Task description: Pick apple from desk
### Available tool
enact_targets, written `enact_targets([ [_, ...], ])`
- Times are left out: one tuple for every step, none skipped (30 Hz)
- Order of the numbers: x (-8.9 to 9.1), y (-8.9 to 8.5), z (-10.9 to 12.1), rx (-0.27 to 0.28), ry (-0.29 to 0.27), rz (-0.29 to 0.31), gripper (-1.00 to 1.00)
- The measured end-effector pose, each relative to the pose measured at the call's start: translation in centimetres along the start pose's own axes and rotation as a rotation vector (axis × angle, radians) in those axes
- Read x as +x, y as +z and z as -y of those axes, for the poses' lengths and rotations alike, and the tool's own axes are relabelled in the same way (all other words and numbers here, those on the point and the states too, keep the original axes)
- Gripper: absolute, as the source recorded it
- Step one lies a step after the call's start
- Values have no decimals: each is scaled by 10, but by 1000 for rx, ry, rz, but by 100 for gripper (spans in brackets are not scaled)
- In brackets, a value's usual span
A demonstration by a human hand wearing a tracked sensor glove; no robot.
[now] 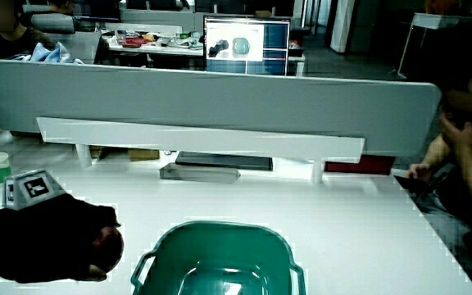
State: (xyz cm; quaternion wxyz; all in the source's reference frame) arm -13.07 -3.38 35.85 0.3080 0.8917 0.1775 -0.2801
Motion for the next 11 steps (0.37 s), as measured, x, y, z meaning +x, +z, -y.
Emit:
enact_targets([
  [3, 0, -2, 3, -14, 1, 100],
  [5, -1, -5, -24, 23, 36, 100],
  [12, 1, -6, -12, -16, -3, 100],
  [13, -1, -9, -48, 43, 43, 100],
  [17, -2, -12, -53, 44, 88, 100],
  [21, -2, -15, -25, -22, 67, 100],
  [27, -1, -18, -13, -65, 15, 100],
  [35, 2, -20, -12, -107, -69, 100],
  [38, 1, -22, 10, -120, -66, 100],
  [39, 0, -24, -39, -42, 6, 100],
  [45, 2, -25, -31, -62, -38, 100],
])
